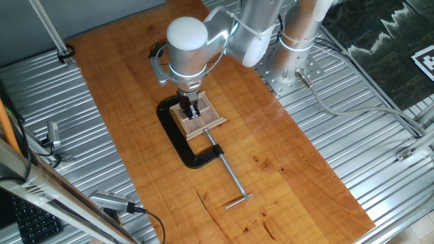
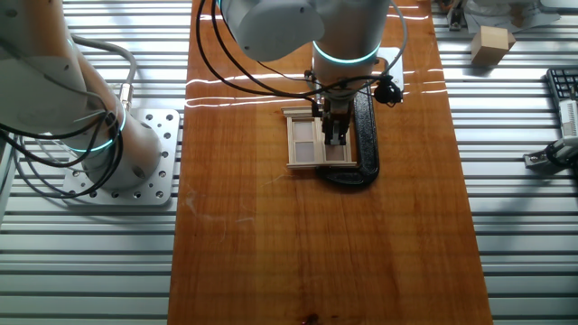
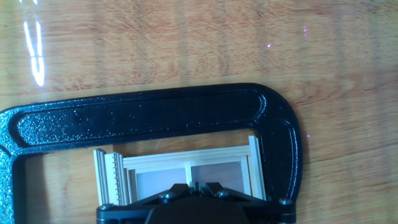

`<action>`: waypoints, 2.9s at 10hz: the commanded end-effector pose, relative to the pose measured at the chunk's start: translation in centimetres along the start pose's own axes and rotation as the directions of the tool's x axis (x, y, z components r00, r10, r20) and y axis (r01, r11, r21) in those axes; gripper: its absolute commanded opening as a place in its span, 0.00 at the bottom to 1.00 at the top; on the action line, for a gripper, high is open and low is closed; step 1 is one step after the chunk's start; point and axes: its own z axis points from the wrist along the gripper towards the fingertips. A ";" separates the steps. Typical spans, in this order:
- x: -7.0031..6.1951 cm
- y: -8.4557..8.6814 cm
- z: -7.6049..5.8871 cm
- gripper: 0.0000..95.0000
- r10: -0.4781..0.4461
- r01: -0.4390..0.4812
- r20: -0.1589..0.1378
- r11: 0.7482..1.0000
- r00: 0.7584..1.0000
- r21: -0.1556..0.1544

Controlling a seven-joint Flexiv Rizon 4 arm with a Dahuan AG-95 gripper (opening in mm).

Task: Open a sliding window

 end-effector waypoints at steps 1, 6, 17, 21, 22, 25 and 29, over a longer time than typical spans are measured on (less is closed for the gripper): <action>0.0 0.1 0.1 0.00 0.000 0.000 0.001 1.000 1.000 0.000; 0.0 0.1 0.1 0.00 0.001 -0.001 0.000 1.000 1.000 0.002; 0.0 0.0 -0.3 0.00 -0.028 0.028 -0.017 1.000 0.999 0.011; 0.0 -0.1 -0.3 0.00 -0.030 0.030 -0.017 0.999 0.999 0.012; 0.0 -0.1 -0.3 0.00 -0.032 0.032 -0.018 0.999 0.999 0.013; 0.0 -0.2 -0.3 0.00 -0.042 0.042 -0.018 0.999 0.999 0.014; 0.0 -0.3 -0.3 0.00 -0.045 0.046 -0.020 0.999 0.999 0.014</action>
